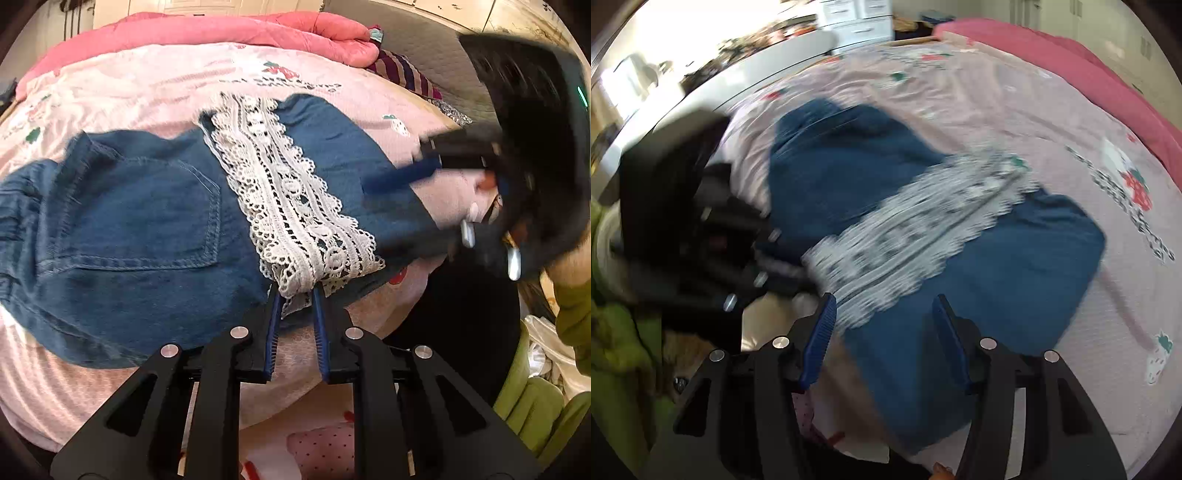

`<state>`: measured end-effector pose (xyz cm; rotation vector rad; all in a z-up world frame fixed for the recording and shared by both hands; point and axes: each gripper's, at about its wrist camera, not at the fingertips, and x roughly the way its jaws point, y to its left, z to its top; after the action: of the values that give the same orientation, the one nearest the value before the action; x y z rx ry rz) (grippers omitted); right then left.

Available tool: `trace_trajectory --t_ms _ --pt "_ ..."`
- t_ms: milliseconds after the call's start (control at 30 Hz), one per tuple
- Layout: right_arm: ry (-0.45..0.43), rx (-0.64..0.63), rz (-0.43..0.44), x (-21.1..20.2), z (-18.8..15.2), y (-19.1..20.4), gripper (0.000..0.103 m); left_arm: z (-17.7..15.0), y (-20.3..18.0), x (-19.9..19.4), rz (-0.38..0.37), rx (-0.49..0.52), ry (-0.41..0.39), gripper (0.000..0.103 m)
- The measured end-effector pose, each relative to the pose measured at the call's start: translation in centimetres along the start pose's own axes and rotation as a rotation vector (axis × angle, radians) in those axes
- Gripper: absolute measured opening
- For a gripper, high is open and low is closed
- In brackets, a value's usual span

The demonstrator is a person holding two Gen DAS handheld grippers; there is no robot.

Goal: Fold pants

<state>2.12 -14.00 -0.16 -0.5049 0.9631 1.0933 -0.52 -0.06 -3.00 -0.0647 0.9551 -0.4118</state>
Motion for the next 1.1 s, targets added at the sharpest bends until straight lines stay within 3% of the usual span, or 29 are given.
trace_trajectory --t_ms 33,100,133,167,233,400,467,533,600,733,833,933,1033,1100 --pt "0.011 -0.023 -0.030 0.4 -0.3 0.8 0.049 0.0 0.1 -0.2 0.005 0.002 -0.002 0.009" --pt "0.037 -0.038 -0.083 1.1 -0.6 1.0 0.032 -0.1 0.2 -0.3 0.012 0.000 0.000 0.009" --pt "0.060 -0.031 -0.097 1.3 -0.9 0.7 0.017 -0.3 0.2 -0.2 0.016 0.000 0.006 0.009" --pt "0.071 -0.031 -0.097 1.4 -1.2 0.4 0.008 -0.5 0.2 0.0 0.025 -0.001 0.015 0.009" --pt "0.097 -0.071 -0.120 1.1 -1.9 0.4 0.007 -0.7 0.4 0.2 0.013 -0.010 0.022 0.009" --pt "0.120 -0.105 -0.114 1.4 -2.9 0.8 0.012 -0.5 0.6 -0.2 0.004 -0.019 0.003 0.009" --pt "0.122 -0.068 -0.070 1.8 -3.2 0.7 0.033 -0.6 0.5 -0.2 0.006 -0.017 0.006 0.009" --pt "0.111 -0.058 -0.026 1.6 -3.1 0.9 0.045 -0.7 0.5 -0.5 0.008 -0.018 0.003 0.009" --pt "0.057 -0.048 -0.005 0.2 -2.4 1.0 0.045 -0.6 0.8 -1.2 0.017 -0.024 -0.015 0.011" --pt "-0.050 0.010 0.054 -1.3 -0.7 0.6 0.045 -0.5 1.8 -3.4 0.048 -0.054 -0.070 0.035" --pt "0.009 0.040 0.066 1.4 0.0 0.7 0.042 -0.6 2.9 -5.1 0.093 -0.079 -0.114 0.037" --pt "0.077 0.011 0.017 4.1 0.2 1.4 0.043 -1.3 4.9 -6.8 0.141 -0.141 -0.144 0.043" --pt "0.112 -0.006 0.029 3.6 1.0 2.1 0.052 -2.3 6.7 -8.1 0.191 -0.187 -0.151 0.050" --pt "0.077 0.000 0.033 1.9 2.4 2.1 0.051 -3.0 7.9 -8.8 0.207 -0.214 -0.156 0.051"
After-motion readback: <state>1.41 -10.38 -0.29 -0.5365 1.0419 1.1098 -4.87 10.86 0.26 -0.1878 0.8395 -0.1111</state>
